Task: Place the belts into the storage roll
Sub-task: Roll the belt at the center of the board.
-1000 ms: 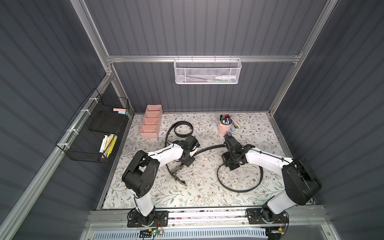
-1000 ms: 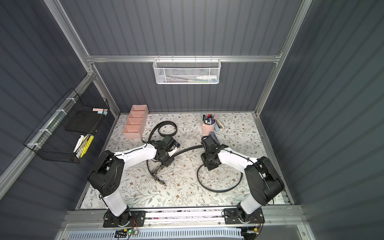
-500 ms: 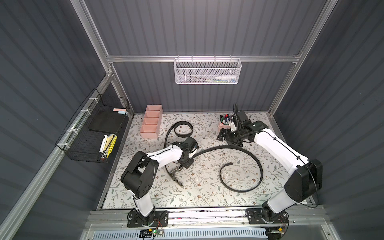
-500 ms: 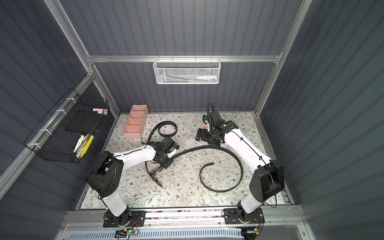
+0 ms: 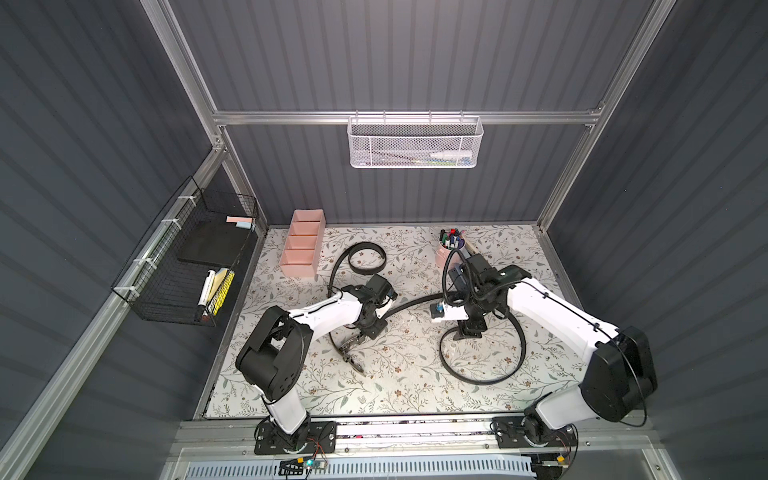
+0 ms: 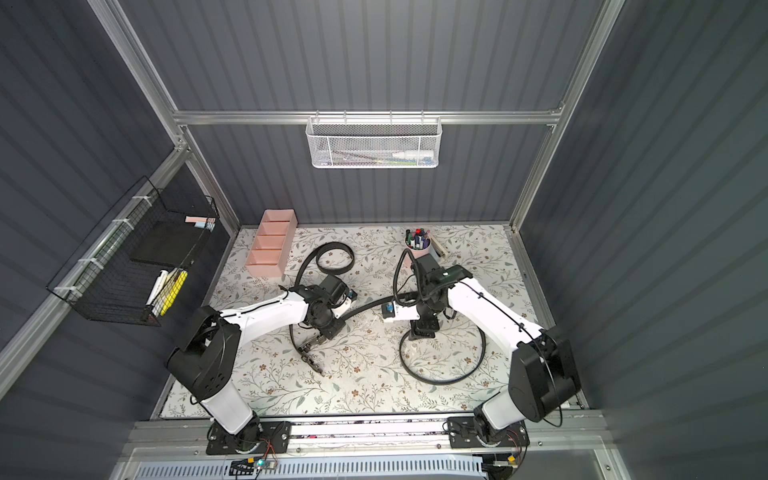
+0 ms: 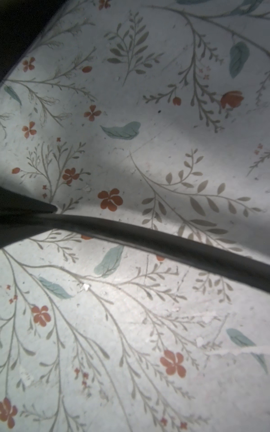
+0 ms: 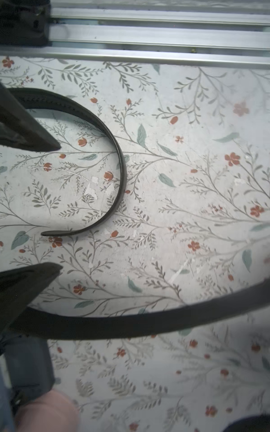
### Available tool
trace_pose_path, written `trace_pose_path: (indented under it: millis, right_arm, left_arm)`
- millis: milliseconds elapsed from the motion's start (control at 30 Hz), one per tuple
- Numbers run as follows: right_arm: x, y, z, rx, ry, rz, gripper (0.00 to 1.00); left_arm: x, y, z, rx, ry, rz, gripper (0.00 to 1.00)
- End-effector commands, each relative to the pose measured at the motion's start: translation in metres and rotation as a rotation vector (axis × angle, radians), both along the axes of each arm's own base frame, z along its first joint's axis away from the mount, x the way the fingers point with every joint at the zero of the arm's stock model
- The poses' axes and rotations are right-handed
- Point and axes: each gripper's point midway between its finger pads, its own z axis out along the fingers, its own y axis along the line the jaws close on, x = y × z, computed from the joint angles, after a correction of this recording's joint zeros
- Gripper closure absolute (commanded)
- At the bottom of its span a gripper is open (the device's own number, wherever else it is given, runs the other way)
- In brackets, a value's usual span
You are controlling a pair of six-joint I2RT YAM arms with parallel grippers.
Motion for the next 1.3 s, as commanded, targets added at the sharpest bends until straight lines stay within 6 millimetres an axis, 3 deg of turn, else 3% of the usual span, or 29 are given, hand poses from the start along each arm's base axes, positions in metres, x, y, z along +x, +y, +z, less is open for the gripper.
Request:
trace_pose_path:
  millis: [0,200,467,700,767,867,933,1033,1133,1267]
  right_arm:
    - [0.0,-0.005,-0.02,-0.072,-0.085,0.195,0.23]
    - [0.009,-0.007,-0.043,-0.137,-0.093,0.231,0.22]
    - [0.032,0.004,-0.065,-0.146,-0.118,0.236,0.24]
    - [0.022,0.012,-0.088,-0.153,-0.057,0.265,0.45]
    - [0.02,0.013,-0.093,-0.166,-0.048,0.251,0.56]
    - [0.023,0.015,-0.096,-0.171,-0.045,0.19,0.81]
    - [0.039,0.016,-0.093,-0.189,-0.069,0.065,1.0]
    - [0.068,0.013,-0.082,-0.217,-0.093,-0.216,1.0]
    - [0.105,-0.003,-0.076,-0.259,-0.093,-0.635,1.0]
    - [0.119,-0.031,-0.071,-0.29,-0.017,-1.064,1.0]
  left_arm:
    - [-0.008,0.001,0.005,-0.011,0.013,-0.005,1.0]
    - [-0.007,-0.004,0.005,-0.028,0.022,-0.007,1.0]
    - [-0.003,-0.01,0.004,-0.037,0.035,-0.013,1.0]
    - [-0.004,-0.01,-0.001,-0.034,0.047,-0.012,1.0]
    - [-0.004,-0.008,-0.001,-0.03,0.041,-0.009,1.0]
    - [0.0,-0.006,0.002,-0.03,0.028,0.007,1.0]
    - [0.006,-0.003,0.006,-0.035,0.016,0.037,1.0]
    - [0.021,0.004,0.013,-0.075,0.013,0.127,1.0]
    - [0.042,0.019,0.019,-0.135,0.021,0.271,1.0]
    - [0.059,0.029,0.027,-0.157,0.034,0.365,1.0]
